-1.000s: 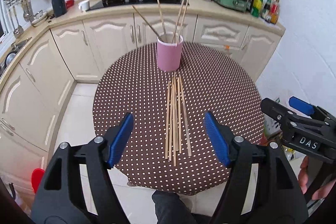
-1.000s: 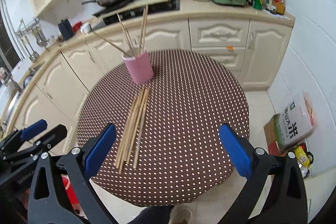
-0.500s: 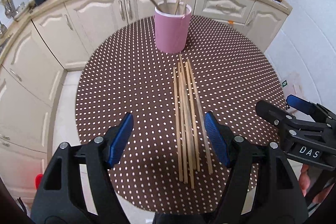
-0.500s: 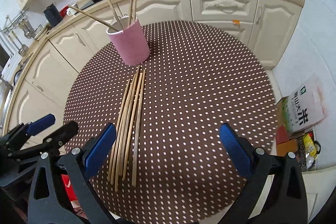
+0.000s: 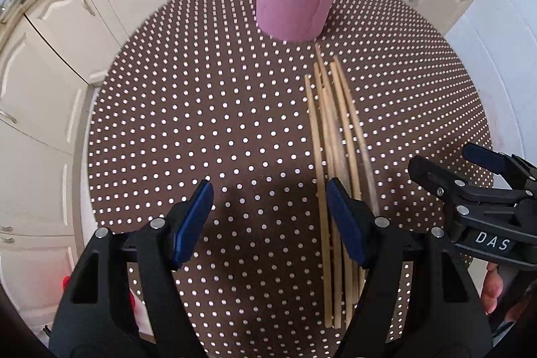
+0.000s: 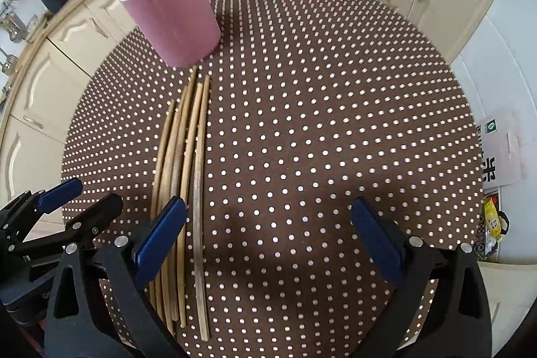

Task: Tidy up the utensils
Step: 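Lower both tools onto the chopstick bundle and close each on a chopstick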

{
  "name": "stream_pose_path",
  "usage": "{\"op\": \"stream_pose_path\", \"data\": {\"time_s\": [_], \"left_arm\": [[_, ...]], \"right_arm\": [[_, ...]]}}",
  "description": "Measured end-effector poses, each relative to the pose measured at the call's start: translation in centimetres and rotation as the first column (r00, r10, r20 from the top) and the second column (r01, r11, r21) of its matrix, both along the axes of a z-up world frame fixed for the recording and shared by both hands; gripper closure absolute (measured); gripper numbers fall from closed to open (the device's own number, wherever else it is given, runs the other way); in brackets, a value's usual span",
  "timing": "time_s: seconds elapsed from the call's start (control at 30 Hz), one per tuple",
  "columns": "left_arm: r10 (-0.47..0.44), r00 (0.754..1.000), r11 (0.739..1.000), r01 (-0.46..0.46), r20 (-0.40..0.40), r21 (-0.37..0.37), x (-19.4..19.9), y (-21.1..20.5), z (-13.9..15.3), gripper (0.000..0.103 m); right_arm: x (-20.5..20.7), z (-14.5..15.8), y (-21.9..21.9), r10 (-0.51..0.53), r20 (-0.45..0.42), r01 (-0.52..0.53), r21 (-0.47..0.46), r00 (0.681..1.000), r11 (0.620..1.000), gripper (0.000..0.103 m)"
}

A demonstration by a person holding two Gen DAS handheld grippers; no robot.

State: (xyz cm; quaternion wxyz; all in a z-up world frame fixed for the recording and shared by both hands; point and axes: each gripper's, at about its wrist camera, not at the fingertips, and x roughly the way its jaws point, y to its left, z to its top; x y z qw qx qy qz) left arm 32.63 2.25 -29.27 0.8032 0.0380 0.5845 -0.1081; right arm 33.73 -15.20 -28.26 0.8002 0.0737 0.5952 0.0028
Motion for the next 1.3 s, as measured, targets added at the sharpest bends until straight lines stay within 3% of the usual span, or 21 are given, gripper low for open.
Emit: {"op": "stream_pose_path", "data": {"time_s": [0.2,0.47,0.73,0.97,1.07,1.13,1.17,1.23,1.3], "left_arm": [[-0.010,0.998,1.000,0.009,-0.057,-0.016,1.5,0.3,-1.6,0.034],[-0.035,0.996,0.999,0.033,-0.078,-0.033,2.8,0.5,-2.3,0.034],[-0.025,0.995,0.998,0.020,-0.099,-0.056,5.0,0.8,-3.0,0.034],[-0.015,0.995,0.999,0.010,-0.103,-0.050,6.7,1.8,-3.3,0.034],[0.007,0.996,0.999,-0.010,-0.094,-0.032,7.2,2.3,-3.2,0.034],[0.010,0.995,1.000,-0.013,-0.098,-0.027,7.6,2.5,-3.4,0.034],[0.011,0.995,1.000,-0.013,-0.101,-0.024,7.8,2.5,-3.5,0.034],[0.007,0.995,1.000,-0.010,-0.103,-0.029,8.0,2.7,-3.6,0.033],[0.000,0.995,0.999,-0.004,-0.104,-0.034,8.0,2.4,-3.6,0.033]], "right_arm": [[1.0,-1.5,0.6,0.022,-0.056,-0.022,-0.009,0.998,1.000,0.008],[2.0,-2.8,2.2,0.063,-0.097,-0.074,-0.116,0.993,0.991,0.008],[2.8,-3.4,1.3,0.008,-0.122,-0.015,-0.059,0.993,0.998,0.008],[5.0,-3.3,2.1,-0.004,-0.141,-0.009,-0.092,0.990,0.996,0.010],[5.4,-2.9,4.1,0.019,-0.151,-0.030,-0.071,0.988,0.997,0.029],[5.5,-2.9,5.5,0.054,-0.149,-0.074,-0.134,0.987,0.988,0.037],[5.5,-2.8,5.7,0.062,-0.147,-0.081,-0.122,0.987,0.989,0.047],[5.7,-2.6,5.9,0.068,-0.142,-0.084,-0.109,0.988,0.990,0.056],[5.7,-2.4,5.7,0.066,-0.129,-0.079,-0.105,0.990,0.991,0.071]]}}
